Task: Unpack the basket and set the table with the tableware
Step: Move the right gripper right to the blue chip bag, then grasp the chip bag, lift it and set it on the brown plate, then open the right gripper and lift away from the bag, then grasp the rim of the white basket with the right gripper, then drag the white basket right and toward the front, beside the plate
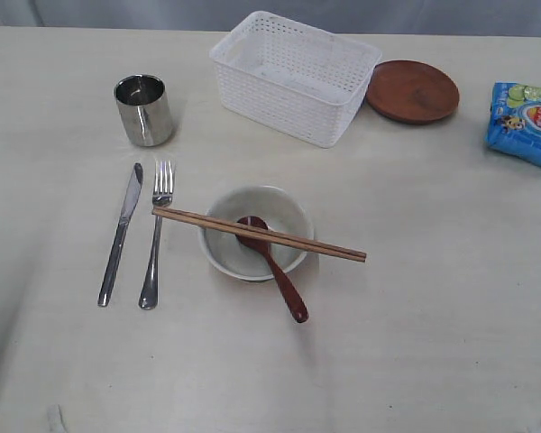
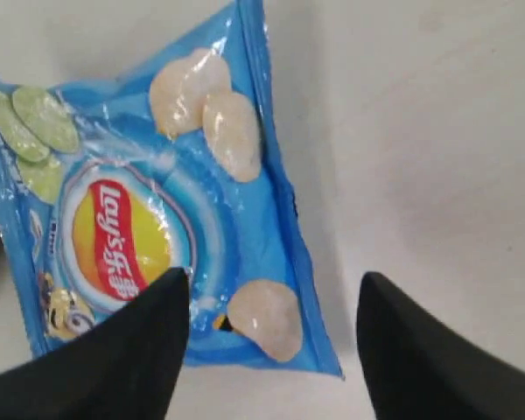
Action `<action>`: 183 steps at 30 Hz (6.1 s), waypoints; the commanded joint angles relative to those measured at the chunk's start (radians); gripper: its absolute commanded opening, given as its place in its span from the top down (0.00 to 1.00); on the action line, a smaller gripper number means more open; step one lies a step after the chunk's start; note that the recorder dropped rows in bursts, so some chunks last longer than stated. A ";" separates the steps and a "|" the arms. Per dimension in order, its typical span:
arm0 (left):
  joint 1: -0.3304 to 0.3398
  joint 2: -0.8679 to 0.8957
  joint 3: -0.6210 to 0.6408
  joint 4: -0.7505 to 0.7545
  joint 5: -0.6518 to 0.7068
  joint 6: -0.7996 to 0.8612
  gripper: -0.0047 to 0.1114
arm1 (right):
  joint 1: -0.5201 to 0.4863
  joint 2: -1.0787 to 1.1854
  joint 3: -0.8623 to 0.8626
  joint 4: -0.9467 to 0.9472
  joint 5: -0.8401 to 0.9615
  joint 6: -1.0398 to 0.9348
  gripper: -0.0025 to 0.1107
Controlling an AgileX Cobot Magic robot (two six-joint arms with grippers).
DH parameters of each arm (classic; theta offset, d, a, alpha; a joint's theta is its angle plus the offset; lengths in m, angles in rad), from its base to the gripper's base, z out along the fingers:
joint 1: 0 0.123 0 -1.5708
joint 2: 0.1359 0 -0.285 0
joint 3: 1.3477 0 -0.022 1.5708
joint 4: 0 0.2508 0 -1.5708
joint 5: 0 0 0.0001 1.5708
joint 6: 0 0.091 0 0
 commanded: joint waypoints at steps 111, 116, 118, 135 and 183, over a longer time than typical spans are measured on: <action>-0.001 -0.004 0.003 -0.003 -0.011 0.000 0.96 | 0.321 0.154 -0.408 0.050 0.170 -0.064 0.64; -0.001 -0.004 0.003 -0.003 -0.011 0.000 0.96 | 0.321 0.135 -0.408 0.123 0.182 -0.082 0.64; -0.001 -0.004 0.003 -0.003 -0.011 0.000 0.96 | 0.321 0.112 -0.408 0.197 0.184 -0.138 0.64; -0.001 -0.004 0.003 -0.003 -0.011 0.000 0.96 | 0.665 0.226 -0.829 -0.004 0.189 -0.410 0.57; -0.001 -0.004 0.003 -0.003 -0.011 0.000 0.96 | 0.062 0.145 -0.395 -0.170 -0.064 -0.292 0.98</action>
